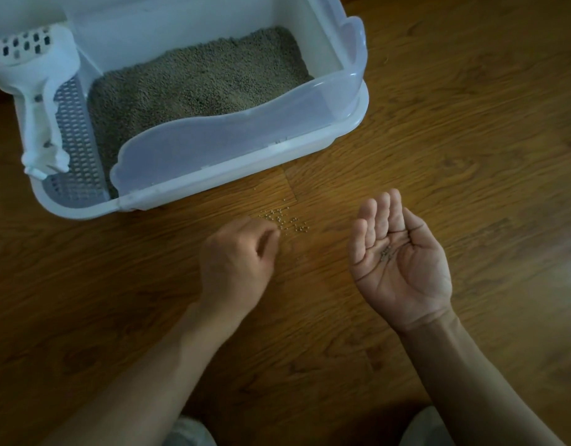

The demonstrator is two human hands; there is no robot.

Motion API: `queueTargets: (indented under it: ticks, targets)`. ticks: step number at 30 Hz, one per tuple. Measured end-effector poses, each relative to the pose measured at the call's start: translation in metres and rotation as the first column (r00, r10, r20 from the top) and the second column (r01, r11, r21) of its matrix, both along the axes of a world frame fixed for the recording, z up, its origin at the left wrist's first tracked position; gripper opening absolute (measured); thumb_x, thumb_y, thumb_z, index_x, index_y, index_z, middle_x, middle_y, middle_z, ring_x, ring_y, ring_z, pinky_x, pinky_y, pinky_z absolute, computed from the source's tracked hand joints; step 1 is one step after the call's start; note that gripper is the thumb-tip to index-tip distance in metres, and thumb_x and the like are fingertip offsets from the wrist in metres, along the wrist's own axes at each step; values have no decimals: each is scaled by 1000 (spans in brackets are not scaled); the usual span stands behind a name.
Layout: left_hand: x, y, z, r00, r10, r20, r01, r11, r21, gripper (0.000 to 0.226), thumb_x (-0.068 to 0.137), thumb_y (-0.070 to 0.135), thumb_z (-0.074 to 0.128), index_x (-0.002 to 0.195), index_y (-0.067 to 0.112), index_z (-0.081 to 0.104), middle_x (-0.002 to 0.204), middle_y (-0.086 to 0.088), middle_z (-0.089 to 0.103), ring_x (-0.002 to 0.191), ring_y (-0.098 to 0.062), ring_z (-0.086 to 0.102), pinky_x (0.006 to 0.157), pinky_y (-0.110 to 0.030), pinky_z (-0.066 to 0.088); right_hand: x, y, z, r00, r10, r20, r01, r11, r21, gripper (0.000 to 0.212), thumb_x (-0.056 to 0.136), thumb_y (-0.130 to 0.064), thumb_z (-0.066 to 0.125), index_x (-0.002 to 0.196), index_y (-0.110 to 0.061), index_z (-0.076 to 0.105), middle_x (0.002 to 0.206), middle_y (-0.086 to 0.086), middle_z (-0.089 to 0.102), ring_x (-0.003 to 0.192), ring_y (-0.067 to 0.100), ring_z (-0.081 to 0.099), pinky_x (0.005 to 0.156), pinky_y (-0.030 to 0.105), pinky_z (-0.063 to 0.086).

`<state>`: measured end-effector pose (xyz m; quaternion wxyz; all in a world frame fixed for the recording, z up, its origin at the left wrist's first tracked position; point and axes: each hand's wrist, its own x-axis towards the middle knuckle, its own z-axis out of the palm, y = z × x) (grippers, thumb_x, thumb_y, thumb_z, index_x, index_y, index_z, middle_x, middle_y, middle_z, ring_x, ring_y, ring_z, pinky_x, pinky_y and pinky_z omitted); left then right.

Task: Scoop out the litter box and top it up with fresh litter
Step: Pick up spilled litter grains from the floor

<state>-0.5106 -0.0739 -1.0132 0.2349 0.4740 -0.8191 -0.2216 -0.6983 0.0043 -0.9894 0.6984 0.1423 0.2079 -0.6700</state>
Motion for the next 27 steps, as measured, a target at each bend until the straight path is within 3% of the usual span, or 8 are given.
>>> queueTargets:
  ticks: [3,7,11,16,21,23,27]
  targets:
    - [-1,-18,-3,992,6,127,-5,1000,-5,11,89,19,71,99,14,72,73,12,49,61,-4,43,55,-13,24,-3,3,2,1000,-5,-8,5,1000,-11,62,102,-34,20,120,8,63,120,26,66,122,36,58,104,45,42]
    - [-5,-27,-11,975,-57,217,59,998,-4,22,91,23,68,111,17,72,80,11,49,68,-8,48,55,-19,31,-6,6,2,1000,-14,2,14,1000,8,62,102,-33,19,122,7,62,122,25,65,124,35,57,105,45,42]
    - [-8,-31,-15,967,-89,240,89,996,9,13,91,24,67,100,17,74,82,7,56,72,-10,52,56,-24,40,-8,10,-1,1000,-20,-11,21,999,34,61,102,-33,20,123,7,62,123,26,64,124,35,56,106,45,41]
    - [-16,-36,-11,948,-104,300,111,994,-3,9,90,22,67,82,18,66,80,7,53,74,-10,49,53,-21,35,-2,17,-13,999,-25,41,22,997,78,64,103,-35,18,124,6,62,124,25,64,125,34,56,107,45,41]
    - [-24,-40,-9,905,-140,401,178,982,-59,12,96,17,55,85,15,57,81,1,54,75,-15,47,51,-26,40,-2,21,-24,999,-35,10,34,992,120,61,103,-33,20,123,6,63,123,24,65,124,34,58,105,46,43]
    - [-22,-35,-5,926,-132,355,148,989,-20,10,98,17,52,89,17,56,86,2,55,77,-14,49,54,-23,40,-3,21,-26,999,-53,5,51,988,148,58,102,-31,24,120,5,65,120,23,67,120,34,61,101,47,48]
    - [-25,1,21,996,-76,35,76,997,23,7,99,19,54,95,15,58,84,6,55,71,-7,50,58,-11,34,-5,14,-19,987,-157,-16,158,972,173,49,99,-25,33,107,1,73,107,17,73,105,30,70,83,45,59]
